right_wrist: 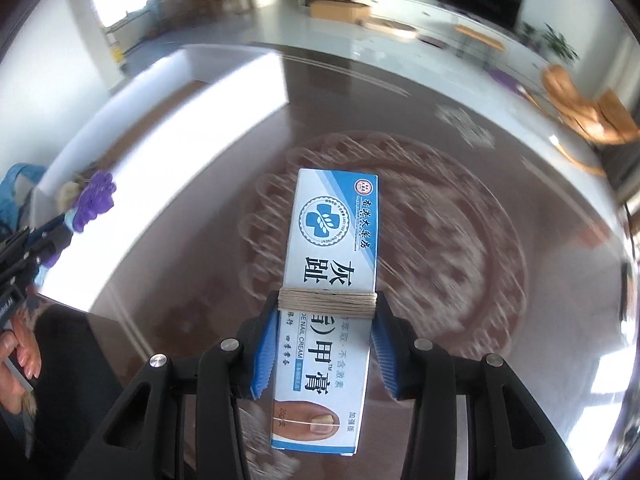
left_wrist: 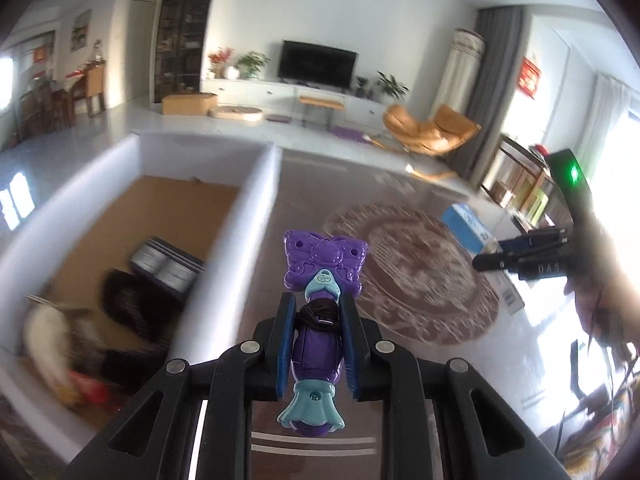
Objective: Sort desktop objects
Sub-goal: 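Carry the ointment box and purple toy over the bin with both grippers, then open both grippers to drop box and toy into the bin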
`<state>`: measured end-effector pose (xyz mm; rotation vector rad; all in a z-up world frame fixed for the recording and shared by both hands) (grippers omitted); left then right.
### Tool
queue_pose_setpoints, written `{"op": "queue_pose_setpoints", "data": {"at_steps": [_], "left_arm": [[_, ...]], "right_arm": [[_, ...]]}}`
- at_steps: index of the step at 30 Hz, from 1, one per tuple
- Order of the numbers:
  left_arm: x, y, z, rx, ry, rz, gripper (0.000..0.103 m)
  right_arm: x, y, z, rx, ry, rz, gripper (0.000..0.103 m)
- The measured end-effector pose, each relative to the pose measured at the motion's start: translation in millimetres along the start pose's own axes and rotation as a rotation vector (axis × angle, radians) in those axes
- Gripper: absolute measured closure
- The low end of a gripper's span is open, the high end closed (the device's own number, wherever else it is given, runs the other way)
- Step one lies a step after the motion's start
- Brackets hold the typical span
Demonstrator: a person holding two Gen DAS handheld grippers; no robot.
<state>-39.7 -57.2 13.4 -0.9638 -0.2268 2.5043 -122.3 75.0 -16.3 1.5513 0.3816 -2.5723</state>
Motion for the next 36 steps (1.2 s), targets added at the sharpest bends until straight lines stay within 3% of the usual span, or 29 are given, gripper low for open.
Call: {"op": "queue_pose_setpoints", "data": {"at_steps": [6,12,18,22,24,26,30,31,36], "left_arm": [[-41,74,43,-0.045,-0.031,0.154,0.082],[-34,150,53,-0.141,0.020,0.275,0.082],[0,195,31,-0.237,0.106,0.304,0.082],[12,207,22,-0.273,0.150,0.326,0.080],[17,215,17,-0.317,0.183,0.351,0.066],[14,217,18,-0.337,0.178,0.386,0.043],[-3,209,22,-0.318,0.100,0.473,0.014],[-5,207,22,-0.318,0.095,0.476,0.010],[-4,195,29,-0.351,0.124,0.451,0.010]], "right_arm": [[-20,92,76,-0.113,-0.085,0.103,0.059],[-19,205,147,-0.218,-0.148,0.209,0.059],[38,290,173,-0.283,-0.085,0.286,0.059],[78,314,170,-0.297,0.007,0.320,0.054],[92,316,169,-0.299,0.039,0.316,0.035],[91,313,170,-0.293,0.013,0.299,0.033],[84,295,170,-0.258,-0.003,0.299,0.026],[81,293,171,-0.259,-0.010,0.287,0.025],[63,279,168,-0.298,-0.025,0.214,0.022]]}}
Point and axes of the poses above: each gripper's, at about its wrist camera, not at the fingertips, and x roughly the way its jaws point, y to its left, z to its top, the point moved 1 cm from there along x, roughly the way its jaws point, and after that the axes turned 11 degrees about -z, right-handed, at the moved point
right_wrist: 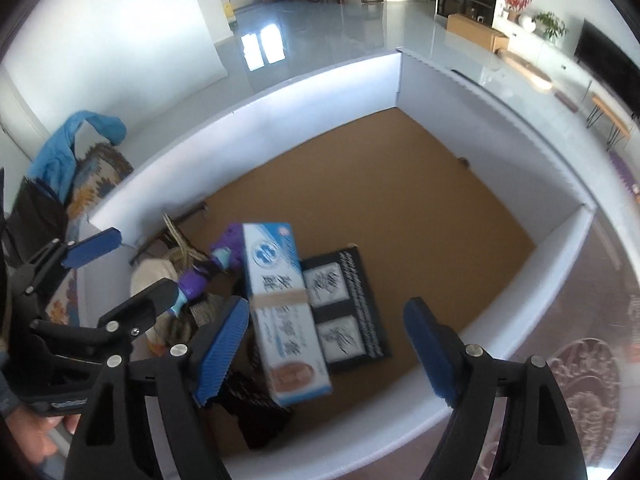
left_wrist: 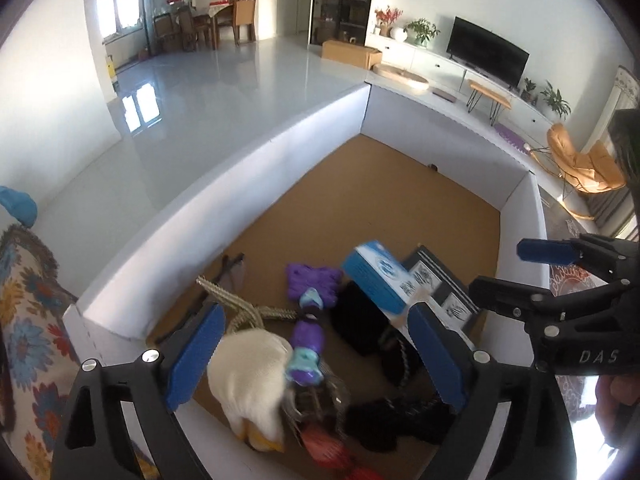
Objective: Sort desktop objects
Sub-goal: 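Open both grippers to drop box and toy into the bin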
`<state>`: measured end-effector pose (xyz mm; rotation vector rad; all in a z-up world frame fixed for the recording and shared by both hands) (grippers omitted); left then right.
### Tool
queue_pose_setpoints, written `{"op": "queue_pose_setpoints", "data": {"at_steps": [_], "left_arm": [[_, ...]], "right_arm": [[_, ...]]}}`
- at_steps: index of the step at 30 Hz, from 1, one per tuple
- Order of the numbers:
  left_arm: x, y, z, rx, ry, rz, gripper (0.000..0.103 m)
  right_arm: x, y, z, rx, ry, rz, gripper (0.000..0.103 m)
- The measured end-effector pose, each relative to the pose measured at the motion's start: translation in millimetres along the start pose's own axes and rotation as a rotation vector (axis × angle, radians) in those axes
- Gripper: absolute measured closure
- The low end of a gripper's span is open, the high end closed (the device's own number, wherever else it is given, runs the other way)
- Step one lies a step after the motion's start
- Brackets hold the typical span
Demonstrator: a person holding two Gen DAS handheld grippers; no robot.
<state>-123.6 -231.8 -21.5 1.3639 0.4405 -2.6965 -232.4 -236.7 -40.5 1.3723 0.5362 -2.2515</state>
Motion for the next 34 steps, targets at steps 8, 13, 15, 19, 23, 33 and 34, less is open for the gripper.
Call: {"op": "queue_pose_setpoints", "data": {"at_steps": [8,13,15,19,23,33,34], "left_arm": [[-29,-22,-8,0.014,-0.089,0.136,0.010],[-42,-34,-11,0.022,-0.141,0.225,0.010],[-45,-34,-13,0.012,-0.158,0.220,0.009],[-49,-35,-16,-0.008,-0.174,0.225,0.009],[-55,-36,-16,-0.031,-0.196,0.254,0.009],[-59,-29,-18,-0.110,-0.241,0.290,0.000],[-59,-30,-17,-0.105,-0.239,0.282,0.000]], "right_arm": [[-33,-8,-16,-0.074,-0.045,-0.091,0.015],[-44,-6,-19,-0.108,-0.078,-0.114,0.013],[-44,-5,-21,-0.119,-0.082,-0.122,0.013],[-40,-7,-23,-0.124,-0.078,-0.121,0.013],[-37,-8,-23,-0.121,-0.077,-0.120,0.013],[-32,-6,-23,-0.122,-0.079,-0.115,0.013],[-32,-6,-23,-0.121,-0.079,-0.114,0.013]]}}
Point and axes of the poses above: each gripper's, at about its wrist camera, not at the fingertips, and x roughly the way its jaws point, y to its left, z to its top, the point moved 1 cm from there along x, roughly the way its jaws point, and after that the axes turned 11 degrees about -z, right-handed, at the moved point
